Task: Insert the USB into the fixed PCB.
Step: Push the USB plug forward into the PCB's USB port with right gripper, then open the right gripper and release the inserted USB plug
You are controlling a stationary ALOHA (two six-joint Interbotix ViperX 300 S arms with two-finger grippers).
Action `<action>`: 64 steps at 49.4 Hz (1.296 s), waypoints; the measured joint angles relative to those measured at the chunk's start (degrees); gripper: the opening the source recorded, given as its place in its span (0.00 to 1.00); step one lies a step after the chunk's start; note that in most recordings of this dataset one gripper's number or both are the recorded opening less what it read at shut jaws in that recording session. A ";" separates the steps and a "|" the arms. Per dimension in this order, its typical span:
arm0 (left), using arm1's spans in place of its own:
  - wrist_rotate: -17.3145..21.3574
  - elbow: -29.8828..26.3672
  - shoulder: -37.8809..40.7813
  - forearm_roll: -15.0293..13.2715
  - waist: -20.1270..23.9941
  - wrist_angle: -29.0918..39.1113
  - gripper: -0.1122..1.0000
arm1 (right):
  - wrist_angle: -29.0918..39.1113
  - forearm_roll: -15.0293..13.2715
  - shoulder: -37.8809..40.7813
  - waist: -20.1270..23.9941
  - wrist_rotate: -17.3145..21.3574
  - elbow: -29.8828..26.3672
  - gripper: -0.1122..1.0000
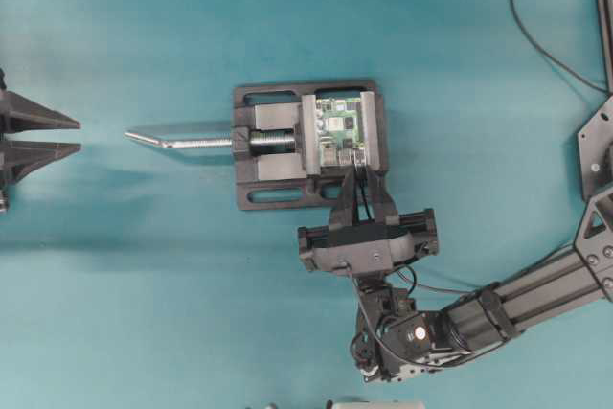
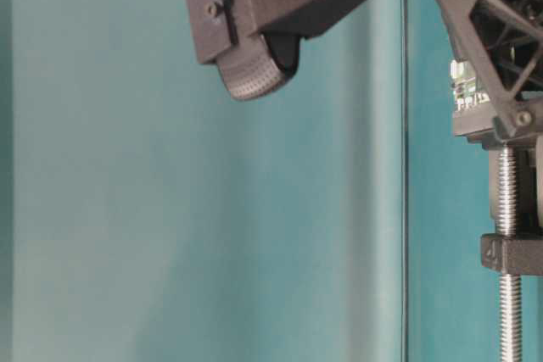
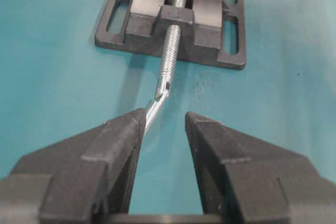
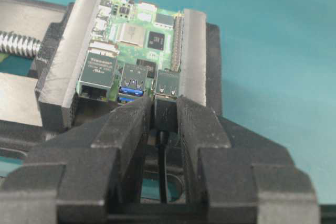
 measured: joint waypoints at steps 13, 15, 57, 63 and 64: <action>0.00 0.00 0.00 0.00 0.09 0.09 0.57 | 0.00 0.00 0.00 0.09 -0.09 0.00 0.29; 0.00 0.00 0.00 0.00 0.09 0.00 0.57 | 0.00 0.00 0.00 0.09 0.00 0.00 0.29; 0.00 0.00 0.00 0.00 0.00 0.00 0.57 | -0.09 -0.09 0.00 2.02 0.09 -1.41 0.33; 0.00 0.00 0.00 0.00 0.09 0.00 0.57 | -0.09 0.00 0.00 2.90 0.00 -1.58 0.33; 0.00 0.00 0.00 0.00 0.00 0.00 0.57 | 0.00 0.00 0.00 2.99 0.00 -1.58 0.33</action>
